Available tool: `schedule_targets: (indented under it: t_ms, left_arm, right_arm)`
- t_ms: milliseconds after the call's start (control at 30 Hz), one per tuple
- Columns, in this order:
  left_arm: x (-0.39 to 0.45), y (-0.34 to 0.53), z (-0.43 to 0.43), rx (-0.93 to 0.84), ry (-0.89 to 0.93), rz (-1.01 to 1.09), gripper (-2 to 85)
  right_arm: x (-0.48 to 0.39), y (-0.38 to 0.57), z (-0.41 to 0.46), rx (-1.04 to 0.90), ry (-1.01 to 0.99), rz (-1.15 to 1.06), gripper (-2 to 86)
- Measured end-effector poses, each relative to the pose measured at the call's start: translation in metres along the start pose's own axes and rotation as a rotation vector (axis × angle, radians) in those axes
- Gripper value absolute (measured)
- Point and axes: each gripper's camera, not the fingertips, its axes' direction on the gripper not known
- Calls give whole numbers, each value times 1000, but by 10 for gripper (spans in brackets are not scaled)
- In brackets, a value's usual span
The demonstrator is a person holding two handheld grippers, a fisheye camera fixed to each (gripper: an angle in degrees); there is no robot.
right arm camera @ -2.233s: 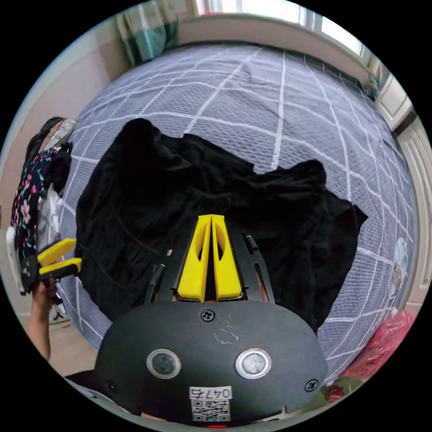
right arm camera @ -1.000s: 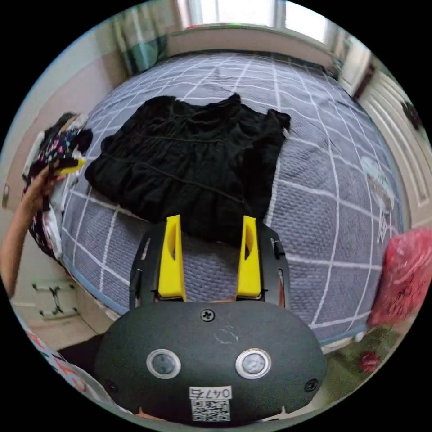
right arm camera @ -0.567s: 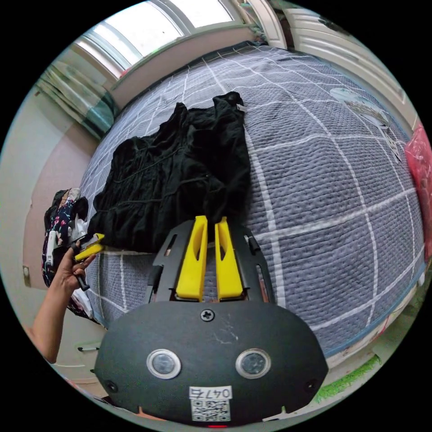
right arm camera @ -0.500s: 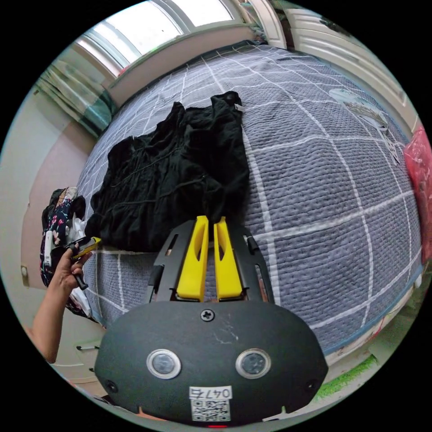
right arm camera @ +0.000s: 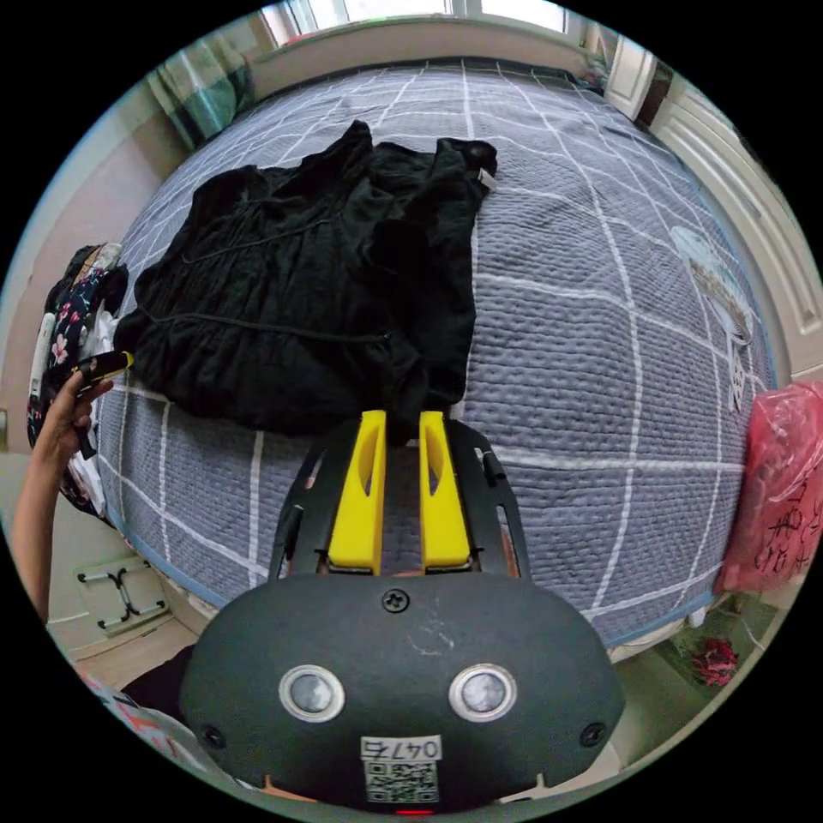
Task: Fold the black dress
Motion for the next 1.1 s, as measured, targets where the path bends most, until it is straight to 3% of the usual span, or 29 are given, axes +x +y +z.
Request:
schedule_targets:
  t_ms: [100, 233, 300, 433, 567, 633, 733, 867, 1033, 1100]
  left_arm:
    - [-15, 18, -15, 2, 73, -65, 140]
    - [-43, 36, -43, 111, 211, -191, 167]
    - [-53, 28, -38, 136, 334, -196, 177]
    - [-56, 6, -13, 100, 304, -212, 195]
    - [-51, -10, 1, 116, 316, -189, 136]
    - [-48, -8, 4, 136, 258, -204, 9]
    - [-40, -5, 4, 141, 244, -184, -3]
    - [-31, 3, -14, 189, 226, -168, -7]
    - [-13, 8, -36, 227, 208, -137, -8]
    - [1, 14, -55, 275, 201, -90, -8]
  right_arm:
    - [10, 3, -22, 37, -17, 58, 95]
    - [22, 6, -79, 139, 93, 143, 45]
    - [-3, -18, -98, 216, 74, 11, 22]
    - [-96, -109, -85, 312, -55, -392, 6]
    - [-167, -204, -23, 259, -131, -584, -3]
    - [-186, -234, 3, 223, -111, -609, -4]
    - [-200, -264, 45, 53, -56, -632, -1]
    - [-176, -288, 0, 281, -31, -518, -4]
    - [-158, -335, 47, 24, 12, -485, -6]
    - [-154, -321, 25, 157, -19, -467, -5]
